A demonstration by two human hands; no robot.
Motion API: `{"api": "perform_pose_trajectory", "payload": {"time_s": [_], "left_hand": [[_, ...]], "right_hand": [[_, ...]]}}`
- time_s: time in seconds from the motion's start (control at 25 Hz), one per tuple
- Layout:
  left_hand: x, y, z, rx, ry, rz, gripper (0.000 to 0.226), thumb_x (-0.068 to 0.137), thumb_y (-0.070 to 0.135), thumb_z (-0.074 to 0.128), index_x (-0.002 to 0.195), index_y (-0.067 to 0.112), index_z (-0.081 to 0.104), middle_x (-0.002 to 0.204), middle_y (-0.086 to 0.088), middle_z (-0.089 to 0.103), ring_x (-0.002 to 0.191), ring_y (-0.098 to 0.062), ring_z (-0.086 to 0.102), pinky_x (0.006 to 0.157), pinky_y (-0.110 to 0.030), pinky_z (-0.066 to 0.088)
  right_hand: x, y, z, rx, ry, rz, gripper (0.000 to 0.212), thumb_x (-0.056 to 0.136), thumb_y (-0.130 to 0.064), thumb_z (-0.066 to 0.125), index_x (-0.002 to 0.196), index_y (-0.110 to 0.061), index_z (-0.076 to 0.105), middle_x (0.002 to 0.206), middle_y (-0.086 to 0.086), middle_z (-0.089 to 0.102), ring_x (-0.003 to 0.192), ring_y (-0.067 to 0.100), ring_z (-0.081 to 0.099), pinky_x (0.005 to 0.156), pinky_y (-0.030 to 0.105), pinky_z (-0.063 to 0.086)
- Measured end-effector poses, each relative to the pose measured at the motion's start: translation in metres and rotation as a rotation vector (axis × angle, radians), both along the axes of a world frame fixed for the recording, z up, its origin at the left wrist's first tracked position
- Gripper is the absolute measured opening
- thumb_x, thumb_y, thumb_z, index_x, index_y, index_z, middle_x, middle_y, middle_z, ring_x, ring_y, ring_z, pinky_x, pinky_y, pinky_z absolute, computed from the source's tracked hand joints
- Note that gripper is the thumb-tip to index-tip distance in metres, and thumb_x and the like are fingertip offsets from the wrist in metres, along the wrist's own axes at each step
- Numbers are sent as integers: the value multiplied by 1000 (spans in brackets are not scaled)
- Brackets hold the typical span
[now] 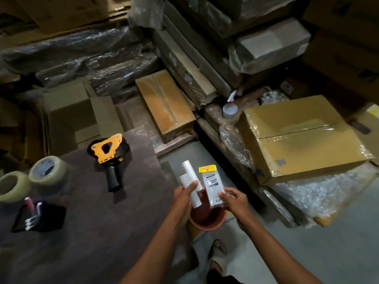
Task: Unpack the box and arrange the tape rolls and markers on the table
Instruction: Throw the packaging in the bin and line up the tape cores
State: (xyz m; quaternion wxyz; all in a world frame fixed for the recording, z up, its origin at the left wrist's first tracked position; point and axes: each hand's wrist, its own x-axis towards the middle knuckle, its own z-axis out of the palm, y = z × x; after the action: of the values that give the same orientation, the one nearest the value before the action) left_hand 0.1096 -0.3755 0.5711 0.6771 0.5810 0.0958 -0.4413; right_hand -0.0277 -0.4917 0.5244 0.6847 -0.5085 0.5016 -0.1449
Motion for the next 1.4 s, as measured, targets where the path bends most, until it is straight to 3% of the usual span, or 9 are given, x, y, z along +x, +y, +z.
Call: {"api": "perform_pose_trajectory", "payload": {"time_s": [0.4, 0.56, 0.68, 0.76, 0.88, 0.96, 1.2, 1.32, 1.4], "left_hand": [[5, -84, -135, 403, 86, -67, 25, 84, 8, 70, 105, -4, 65, 91, -26, 70, 65, -30, 66, 57, -32, 55], [15, -92, -219, 618, 86, -101, 43, 77, 15, 76, 113, -3, 63, 98, -26, 70, 83, -37, 70, 79, -52, 58], [17, -90, -288, 756, 80, -127, 52, 74, 20, 78, 117, -3, 61, 103, -24, 69, 90, -39, 69, 84, -56, 56], [17, -89, -320, 814, 61, -144, 51, 76, 18, 78, 119, -2, 60, 107, -23, 68, 93, -38, 68, 84, -53, 57], [16, -84, -368, 847, 66, -197, 53, 77, 17, 77, 124, -1, 59, 111, -23, 66, 95, -39, 67, 82, -53, 57], [12, -81, -391, 878, 73, -235, 54, 78, 16, 77, 124, -3, 57, 113, -24, 65, 97, -40, 66, 83, -53, 57], [3, -80, -442, 888, 116, -302, 51, 80, 13, 75, 125, -1, 54, 117, -22, 63, 101, -39, 64, 87, -50, 56], [5, -79, -458, 881, 135, -308, 32, 76, 8, 77, 103, 5, 59, 102, -17, 67, 94, -37, 67, 86, -49, 57], [8, -78, -467, 880, 132, -313, 28, 75, 4, 76, 99, 0, 62, 95, -17, 67, 91, -37, 67, 85, -49, 57]], "right_hand": [[-17, -40, -126, 112, 243, -21, 14, 81, -8, 74, 93, -13, 71, 84, 14, 76, 69, 23, 72, 65, 39, 61], [-9, -49, -184, 12, 328, 69, 25, 81, -8, 73, 102, -18, 68, 84, 3, 75, 67, 6, 71, 64, 31, 61], [-2, -49, -233, -44, 357, 178, 42, 81, -9, 72, 115, -29, 60, 90, -4, 73, 79, 7, 71, 72, 34, 61], [0, -49, -264, -52, 384, 232, 44, 82, -8, 70, 118, -29, 58, 93, -5, 72, 80, 6, 70, 70, 26, 60], [0, -51, -310, -18, 454, 224, 29, 84, -1, 69, 110, -13, 67, 101, 2, 70, 82, 10, 67, 58, 4, 49], [-1, -50, -336, -6, 493, 230, 25, 85, -1, 69, 109, -8, 69, 103, 4, 66, 87, 13, 64, 55, 1, 45], [-1, -42, -393, 40, 492, 245, 21, 85, -7, 70, 105, -13, 70, 109, 4, 70, 100, 17, 67, 79, 22, 54], [5, -38, -408, 40, 462, 284, 21, 87, -13, 69, 107, -18, 71, 110, -1, 71, 105, 15, 66, 83, 20, 52], [7, -36, -412, 39, 465, 270, 25, 88, -20, 67, 113, -22, 69, 115, -2, 70, 109, 15, 64, 91, 28, 53]]}}
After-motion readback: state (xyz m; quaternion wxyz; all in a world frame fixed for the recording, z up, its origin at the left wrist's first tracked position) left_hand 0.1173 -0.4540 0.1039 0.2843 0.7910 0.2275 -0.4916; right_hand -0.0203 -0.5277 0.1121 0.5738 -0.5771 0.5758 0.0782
